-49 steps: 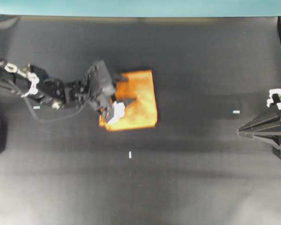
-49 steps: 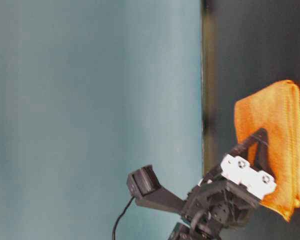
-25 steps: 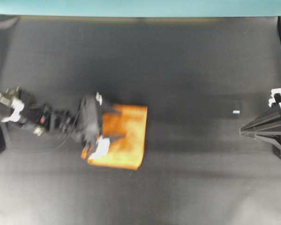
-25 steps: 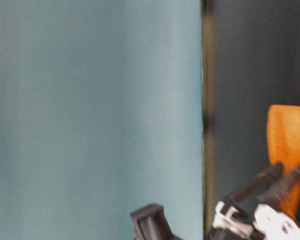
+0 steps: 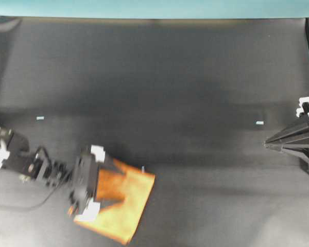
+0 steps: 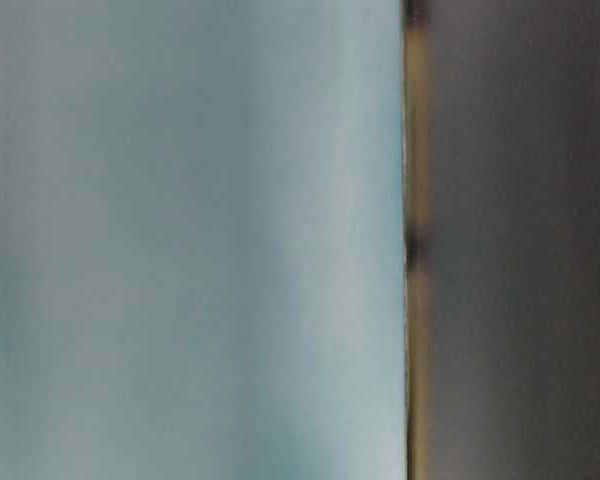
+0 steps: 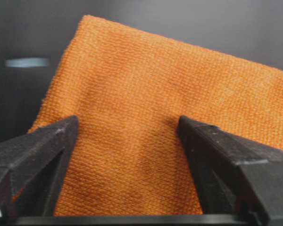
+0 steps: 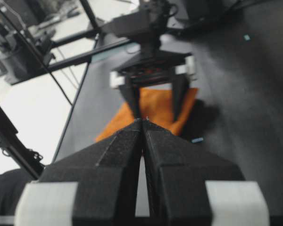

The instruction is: Push an orange cloth with the left arm to wipe the desk.

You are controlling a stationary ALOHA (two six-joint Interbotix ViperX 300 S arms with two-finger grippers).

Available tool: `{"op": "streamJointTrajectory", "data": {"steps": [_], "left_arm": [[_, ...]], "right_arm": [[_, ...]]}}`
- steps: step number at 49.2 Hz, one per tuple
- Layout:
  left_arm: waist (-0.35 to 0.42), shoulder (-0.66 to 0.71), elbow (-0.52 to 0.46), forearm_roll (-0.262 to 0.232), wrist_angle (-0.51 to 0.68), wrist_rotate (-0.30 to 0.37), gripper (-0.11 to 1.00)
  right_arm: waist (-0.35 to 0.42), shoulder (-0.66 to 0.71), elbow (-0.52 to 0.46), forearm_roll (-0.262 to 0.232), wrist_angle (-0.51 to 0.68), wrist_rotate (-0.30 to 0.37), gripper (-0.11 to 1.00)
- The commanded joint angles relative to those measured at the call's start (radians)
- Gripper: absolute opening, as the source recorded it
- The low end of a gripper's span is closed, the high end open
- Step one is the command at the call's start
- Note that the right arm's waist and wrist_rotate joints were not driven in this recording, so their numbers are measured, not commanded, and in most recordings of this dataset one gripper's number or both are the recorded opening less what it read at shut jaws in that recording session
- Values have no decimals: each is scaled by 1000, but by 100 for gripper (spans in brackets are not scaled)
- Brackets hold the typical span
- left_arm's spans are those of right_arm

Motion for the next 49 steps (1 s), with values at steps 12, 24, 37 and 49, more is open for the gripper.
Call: {"op": "streamJointTrajectory", "data": {"steps": [12, 24, 37, 49], "left_arm": [[-106, -8, -18, 3, 3, -6, 84], [-100, -18, -28, 3, 3, 5, 84], [-77, -150, -18, 2, 6, 44, 84], [-51, -318, 21, 3, 69, 123, 84]], "right_arm": [[-2, -6, -8, 3, -3, -2, 0], [-2, -9, -6, 3, -3, -2, 0], [0, -17, -6, 3, -3, -2, 0], [-2, -18, -3, 3, -3, 0, 0]]}}
